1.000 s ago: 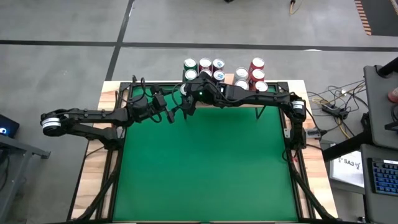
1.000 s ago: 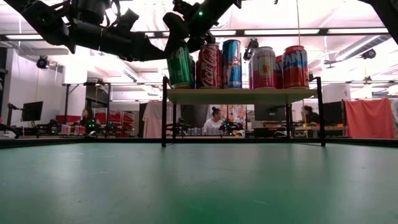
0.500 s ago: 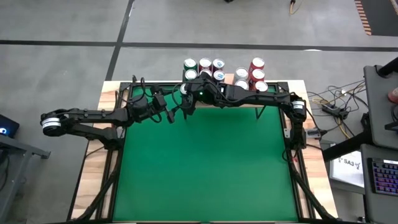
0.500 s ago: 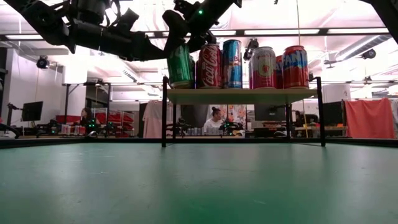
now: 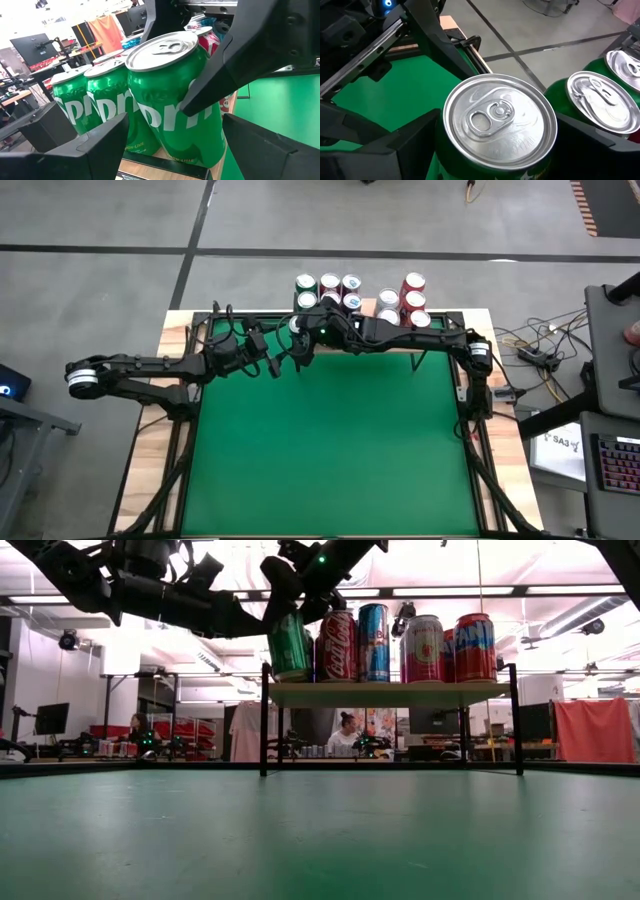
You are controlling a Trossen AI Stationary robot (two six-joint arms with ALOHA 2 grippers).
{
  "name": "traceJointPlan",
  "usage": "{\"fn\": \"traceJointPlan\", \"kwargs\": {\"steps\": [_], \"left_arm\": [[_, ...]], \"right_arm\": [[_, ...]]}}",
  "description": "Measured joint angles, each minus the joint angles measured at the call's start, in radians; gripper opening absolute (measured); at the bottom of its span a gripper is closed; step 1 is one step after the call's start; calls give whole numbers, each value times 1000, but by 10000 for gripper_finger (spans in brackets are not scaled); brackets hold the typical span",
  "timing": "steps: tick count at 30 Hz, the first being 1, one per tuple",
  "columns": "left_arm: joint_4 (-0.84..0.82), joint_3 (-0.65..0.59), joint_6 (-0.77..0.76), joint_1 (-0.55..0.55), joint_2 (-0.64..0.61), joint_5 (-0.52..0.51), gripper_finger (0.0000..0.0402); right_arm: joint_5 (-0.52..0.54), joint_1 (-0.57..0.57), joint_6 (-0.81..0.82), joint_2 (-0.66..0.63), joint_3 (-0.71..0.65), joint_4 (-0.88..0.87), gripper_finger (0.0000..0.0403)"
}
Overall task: Place canned beverage on shelf
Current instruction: Put the green soda can aligned with the green soda can on the shelf
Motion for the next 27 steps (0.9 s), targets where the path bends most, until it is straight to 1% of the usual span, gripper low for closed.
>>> {"fn": "traceJointPlan", "kwargs": {"steps": [11,23,27], "left_arm": [[-1,0,0,0,0,0,305],[0,0,0,0,0,0,305],[-1,-1,0,0,0,0,305]], "right_arm": [[2,0,37,1,0,2,332],[1,0,12,1,0,6,333],[1,0,-2,-5,0,32,334]]}}
